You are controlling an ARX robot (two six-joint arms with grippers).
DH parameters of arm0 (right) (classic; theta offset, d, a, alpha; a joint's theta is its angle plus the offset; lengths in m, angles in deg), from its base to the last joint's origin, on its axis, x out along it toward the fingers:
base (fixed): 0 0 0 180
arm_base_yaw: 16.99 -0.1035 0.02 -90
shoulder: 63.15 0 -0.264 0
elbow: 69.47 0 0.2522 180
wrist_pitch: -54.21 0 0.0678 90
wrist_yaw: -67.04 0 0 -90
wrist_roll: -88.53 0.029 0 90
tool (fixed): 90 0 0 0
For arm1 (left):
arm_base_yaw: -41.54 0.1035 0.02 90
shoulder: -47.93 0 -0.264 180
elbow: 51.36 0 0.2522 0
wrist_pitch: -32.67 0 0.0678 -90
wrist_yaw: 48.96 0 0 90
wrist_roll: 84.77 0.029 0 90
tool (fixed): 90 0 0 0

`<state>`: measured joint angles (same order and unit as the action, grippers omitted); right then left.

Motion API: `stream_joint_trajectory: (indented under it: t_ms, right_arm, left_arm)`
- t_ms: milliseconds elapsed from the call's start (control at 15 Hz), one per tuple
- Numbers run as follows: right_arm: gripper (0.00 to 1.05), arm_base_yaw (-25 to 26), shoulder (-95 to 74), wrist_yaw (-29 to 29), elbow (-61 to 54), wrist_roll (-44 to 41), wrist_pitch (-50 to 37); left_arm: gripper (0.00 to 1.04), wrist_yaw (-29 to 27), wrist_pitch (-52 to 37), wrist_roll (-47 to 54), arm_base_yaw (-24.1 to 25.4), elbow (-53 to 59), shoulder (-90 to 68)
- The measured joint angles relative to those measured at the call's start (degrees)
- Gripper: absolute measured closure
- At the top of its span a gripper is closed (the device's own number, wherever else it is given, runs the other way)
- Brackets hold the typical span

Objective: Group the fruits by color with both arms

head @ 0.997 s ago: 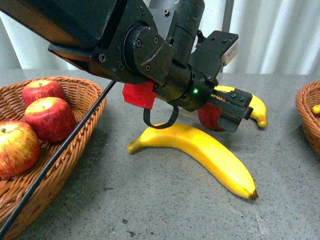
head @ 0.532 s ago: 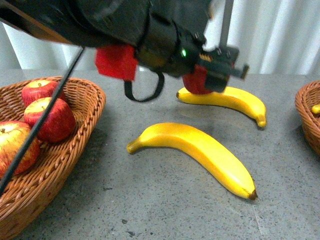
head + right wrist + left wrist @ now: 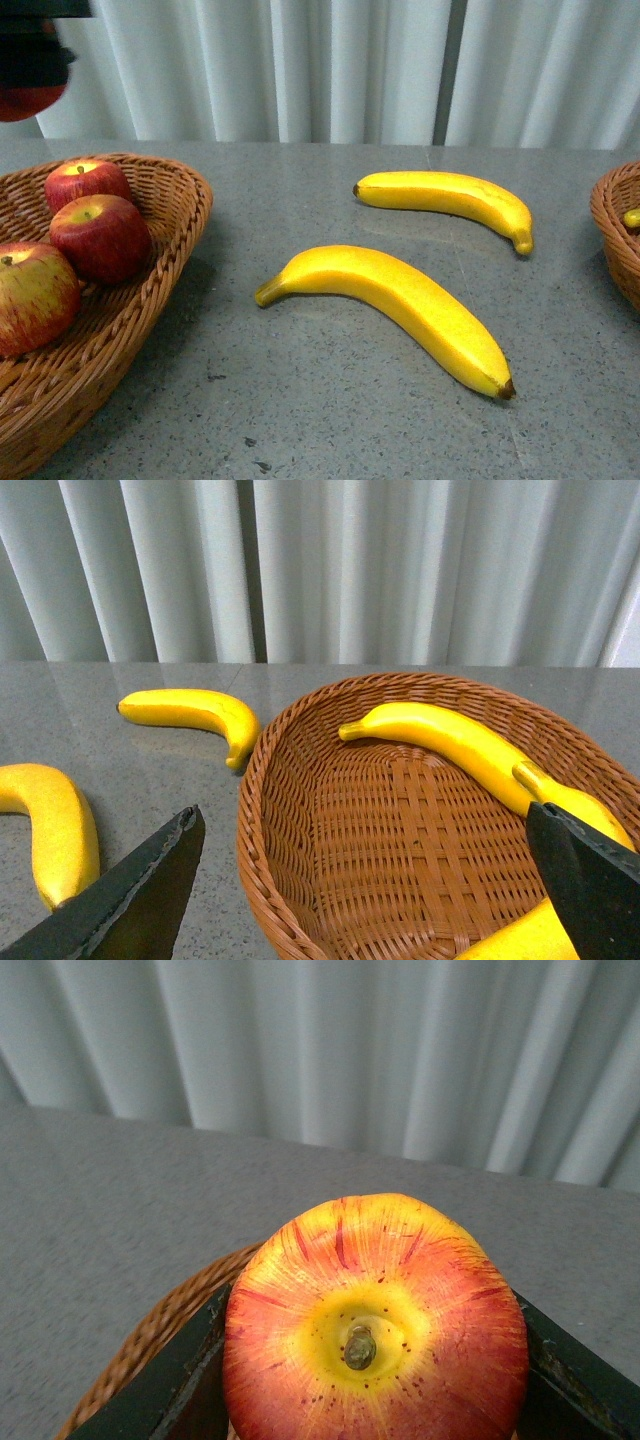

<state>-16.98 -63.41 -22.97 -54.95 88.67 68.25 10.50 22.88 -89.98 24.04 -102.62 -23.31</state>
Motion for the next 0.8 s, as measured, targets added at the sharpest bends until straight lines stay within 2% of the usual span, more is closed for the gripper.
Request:
stream_joint_trajectory:
  t_ms: [133, 266, 332, 399, 598, 665, 798]
  right_arm:
    - [0.06, 0.0, 0.0, 0.0, 0.0, 0.0, 0.0]
    - [0.06, 0.0, 0.0, 0.0, 0.0, 0.0, 0.0]
    - [0.06, 0.0, 0.0, 0.0, 0.0, 0.0, 0.0]
    - [0.06, 0.0, 0.0, 0.0, 0.0, 0.0, 0.0]
    - [0.06, 0.0, 0.0, 0.0, 0.0, 0.0, 0.0]
    - [0.06, 0.0, 0.0, 0.0, 0.0, 0.0, 0.02]
    - [0.06, 0.0, 0.0, 0.0, 0.0, 0.0, 0.0]
  left_arm:
    - [0.38, -0.22, 3.08, -5.22, 3.58, 5.84, 5.16]
    - [0.38, -0.11, 4.31, -8.15, 4.55, 8.57, 5.42]
    - [0.21, -0.85, 4.55, -9.9, 4.22, 10.08, 7.13]
    - [0.09, -1.77, 4.0, -10.12, 3.23, 10.1, 9.11]
    - [0.07, -6.01, 2.51, -8.2, -4.37, 10.49, 14.99]
    - [0.07, -7.19, 0.04, -6.43, -5.29, 11.19, 15.65]
    - [0.07, -7.34, 1.09, -5.55, -5.53, 11.23, 16.72]
